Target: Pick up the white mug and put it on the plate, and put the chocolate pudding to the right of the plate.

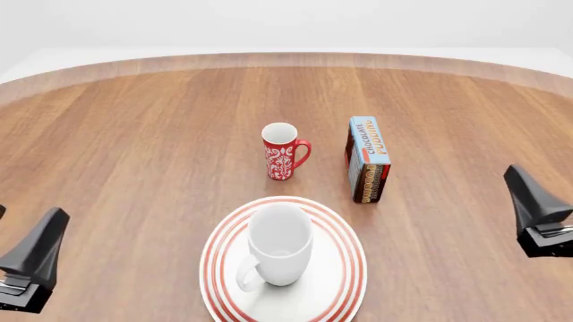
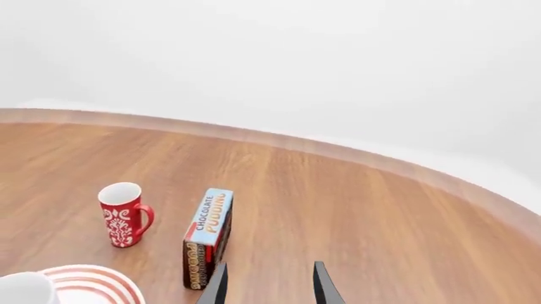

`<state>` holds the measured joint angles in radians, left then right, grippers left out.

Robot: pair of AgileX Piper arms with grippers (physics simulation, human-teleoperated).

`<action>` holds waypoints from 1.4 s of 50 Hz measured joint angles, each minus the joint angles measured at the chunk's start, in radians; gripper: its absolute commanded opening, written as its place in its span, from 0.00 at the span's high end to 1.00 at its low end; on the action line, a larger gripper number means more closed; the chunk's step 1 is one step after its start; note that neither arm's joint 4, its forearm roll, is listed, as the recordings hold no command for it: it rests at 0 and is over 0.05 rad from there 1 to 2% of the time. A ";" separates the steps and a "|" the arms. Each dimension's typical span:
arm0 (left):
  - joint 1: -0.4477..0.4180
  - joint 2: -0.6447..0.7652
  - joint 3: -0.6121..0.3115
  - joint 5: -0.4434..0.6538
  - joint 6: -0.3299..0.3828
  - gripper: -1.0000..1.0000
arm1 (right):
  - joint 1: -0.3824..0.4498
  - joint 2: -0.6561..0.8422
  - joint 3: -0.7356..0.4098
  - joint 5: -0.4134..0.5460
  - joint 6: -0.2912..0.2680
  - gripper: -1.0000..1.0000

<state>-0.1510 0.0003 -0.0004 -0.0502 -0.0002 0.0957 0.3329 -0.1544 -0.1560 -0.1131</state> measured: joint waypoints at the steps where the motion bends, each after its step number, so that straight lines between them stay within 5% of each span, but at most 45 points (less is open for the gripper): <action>1: 0.000 0.000 0.000 0.000 0.000 0.00 | 0.003 0.010 -0.005 -0.005 -0.003 0.00; 15: -0.002 0.000 0.000 -0.003 -0.005 0.00 | 0.046 0.142 -0.085 -0.056 -0.031 0.00; 70: -0.010 0.000 0.000 -0.007 -0.025 0.00 | 0.119 0.612 -0.395 -0.086 0.001 0.00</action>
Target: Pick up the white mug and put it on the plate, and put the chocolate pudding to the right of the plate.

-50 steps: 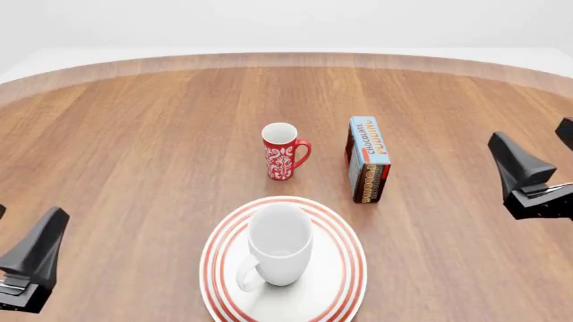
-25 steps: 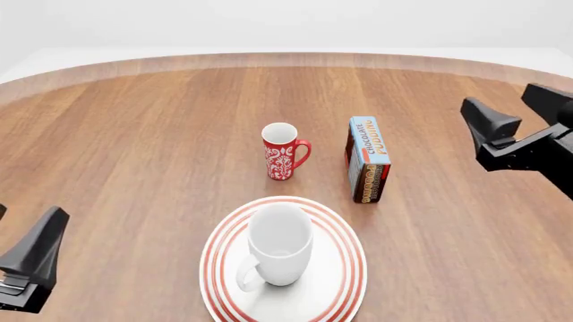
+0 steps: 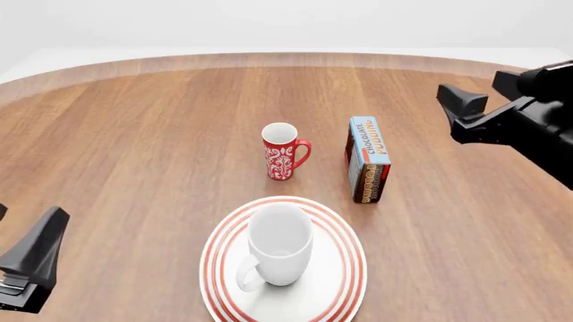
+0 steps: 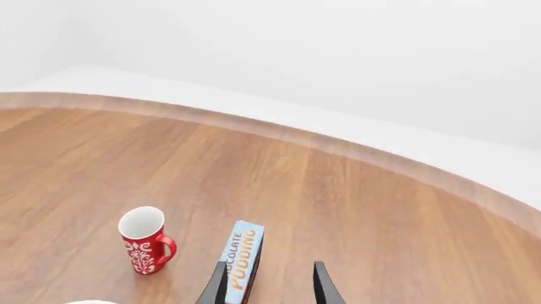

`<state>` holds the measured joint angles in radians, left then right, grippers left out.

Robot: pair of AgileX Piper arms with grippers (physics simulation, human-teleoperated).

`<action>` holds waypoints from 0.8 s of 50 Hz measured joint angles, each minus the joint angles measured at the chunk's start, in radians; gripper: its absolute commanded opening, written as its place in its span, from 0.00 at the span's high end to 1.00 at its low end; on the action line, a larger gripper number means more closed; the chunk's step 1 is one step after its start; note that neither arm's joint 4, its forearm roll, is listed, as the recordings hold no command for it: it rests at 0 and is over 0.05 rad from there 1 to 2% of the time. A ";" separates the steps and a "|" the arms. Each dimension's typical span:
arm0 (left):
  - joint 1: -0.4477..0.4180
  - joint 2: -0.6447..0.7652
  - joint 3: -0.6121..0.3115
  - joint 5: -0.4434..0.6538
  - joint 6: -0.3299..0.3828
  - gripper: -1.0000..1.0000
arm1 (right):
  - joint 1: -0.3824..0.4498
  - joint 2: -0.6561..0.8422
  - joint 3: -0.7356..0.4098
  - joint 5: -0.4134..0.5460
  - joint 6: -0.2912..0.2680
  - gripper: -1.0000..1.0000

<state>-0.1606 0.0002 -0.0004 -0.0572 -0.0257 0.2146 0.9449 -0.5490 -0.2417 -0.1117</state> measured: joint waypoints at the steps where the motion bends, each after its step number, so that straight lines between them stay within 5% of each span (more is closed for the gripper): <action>1: 0.000 0.000 0.000 0.000 0.000 0.00 | 0.001 0.007 -0.005 0.001 0.002 0.00; 40: -0.005 0.000 0.000 -0.003 -0.002 0.00 | 0.011 0.258 -0.194 0.043 0.080 0.00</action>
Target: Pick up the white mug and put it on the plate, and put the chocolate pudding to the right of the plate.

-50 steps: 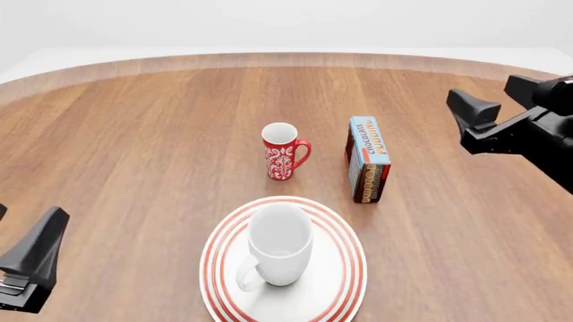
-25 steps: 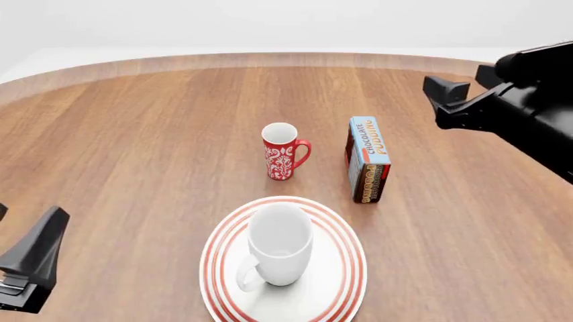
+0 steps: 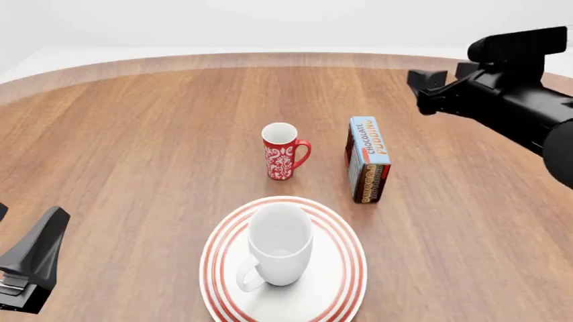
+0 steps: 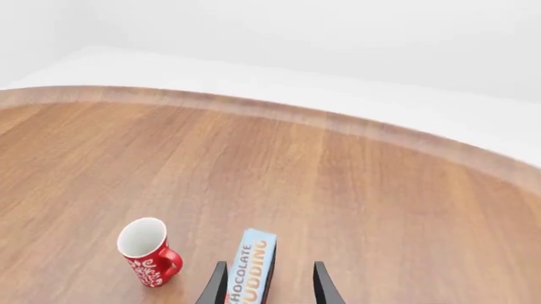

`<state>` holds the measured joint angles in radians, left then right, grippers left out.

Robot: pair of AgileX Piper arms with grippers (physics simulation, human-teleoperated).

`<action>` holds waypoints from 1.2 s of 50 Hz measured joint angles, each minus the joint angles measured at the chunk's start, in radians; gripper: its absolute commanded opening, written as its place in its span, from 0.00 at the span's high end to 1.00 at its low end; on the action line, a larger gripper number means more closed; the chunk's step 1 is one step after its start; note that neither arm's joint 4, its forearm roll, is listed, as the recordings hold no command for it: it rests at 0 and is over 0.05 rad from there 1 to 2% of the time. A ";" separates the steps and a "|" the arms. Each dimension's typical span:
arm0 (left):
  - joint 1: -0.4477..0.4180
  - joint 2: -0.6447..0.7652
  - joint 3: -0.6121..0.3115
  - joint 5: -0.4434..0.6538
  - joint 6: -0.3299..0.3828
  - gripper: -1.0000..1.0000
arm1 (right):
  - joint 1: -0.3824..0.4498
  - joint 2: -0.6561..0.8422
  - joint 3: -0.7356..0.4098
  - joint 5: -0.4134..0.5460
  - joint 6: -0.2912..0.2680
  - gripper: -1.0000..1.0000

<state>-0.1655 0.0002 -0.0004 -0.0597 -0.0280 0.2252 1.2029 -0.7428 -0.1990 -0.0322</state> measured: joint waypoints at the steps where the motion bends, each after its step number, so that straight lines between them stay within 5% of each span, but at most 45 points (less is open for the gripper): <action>1: 0.000 0.000 0.000 0.000 0.000 0.00 | 0.000 0.005 -0.005 0.002 0.002 0.00; 60: -0.011 0.000 0.000 -0.002 -0.005 0.00 | 0.040 0.230 -0.233 0.162 0.171 0.00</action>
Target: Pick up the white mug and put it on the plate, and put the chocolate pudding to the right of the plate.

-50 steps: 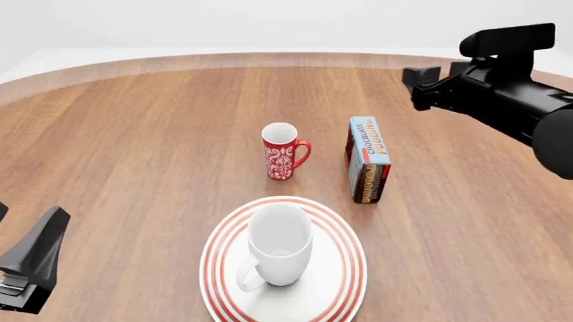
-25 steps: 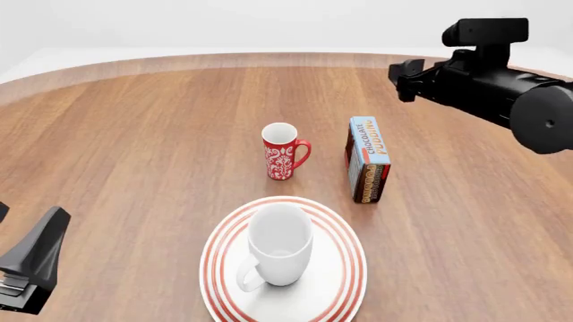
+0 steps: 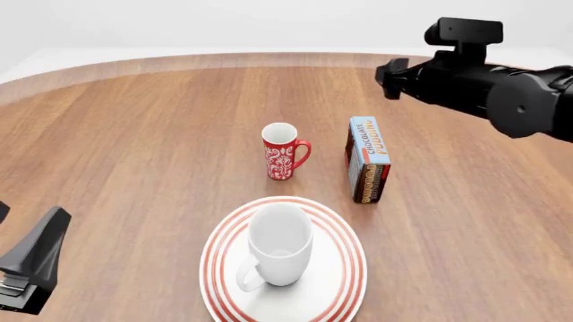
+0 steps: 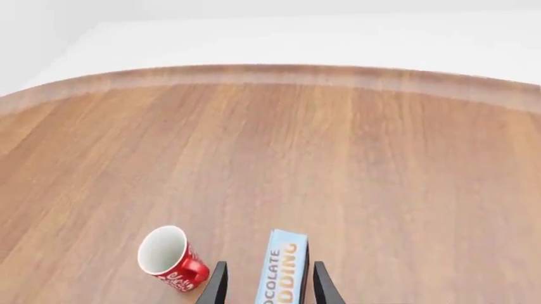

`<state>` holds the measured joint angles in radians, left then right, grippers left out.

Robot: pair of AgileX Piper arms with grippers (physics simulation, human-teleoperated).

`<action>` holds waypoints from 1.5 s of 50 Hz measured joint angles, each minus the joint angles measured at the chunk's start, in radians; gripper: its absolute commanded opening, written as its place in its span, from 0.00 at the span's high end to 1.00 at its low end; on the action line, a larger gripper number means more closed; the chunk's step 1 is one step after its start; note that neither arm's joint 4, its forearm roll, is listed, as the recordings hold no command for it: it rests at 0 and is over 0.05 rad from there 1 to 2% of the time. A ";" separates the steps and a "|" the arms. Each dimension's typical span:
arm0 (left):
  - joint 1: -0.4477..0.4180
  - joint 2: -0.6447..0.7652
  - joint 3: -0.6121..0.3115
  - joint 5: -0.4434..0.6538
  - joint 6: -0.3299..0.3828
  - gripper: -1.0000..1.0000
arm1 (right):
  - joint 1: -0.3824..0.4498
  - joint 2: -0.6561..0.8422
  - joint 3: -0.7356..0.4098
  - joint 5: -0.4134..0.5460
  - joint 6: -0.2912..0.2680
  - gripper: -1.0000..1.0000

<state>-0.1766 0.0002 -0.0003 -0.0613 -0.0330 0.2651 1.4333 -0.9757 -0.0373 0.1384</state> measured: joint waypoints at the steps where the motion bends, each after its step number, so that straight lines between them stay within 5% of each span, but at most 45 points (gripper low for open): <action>1: 0.000 0.000 0.000 0.000 0.000 0.00 | 0.000 0.003 -0.003 0.002 0.002 0.00; 75: -0.003 0.000 0.000 -0.002 -0.010 0.00 | -0.019 0.203 -0.097 0.009 0.069 0.00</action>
<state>-0.1794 0.0002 -0.0004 -0.0638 -0.0426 0.2464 1.6365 -1.0725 -0.0286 0.2072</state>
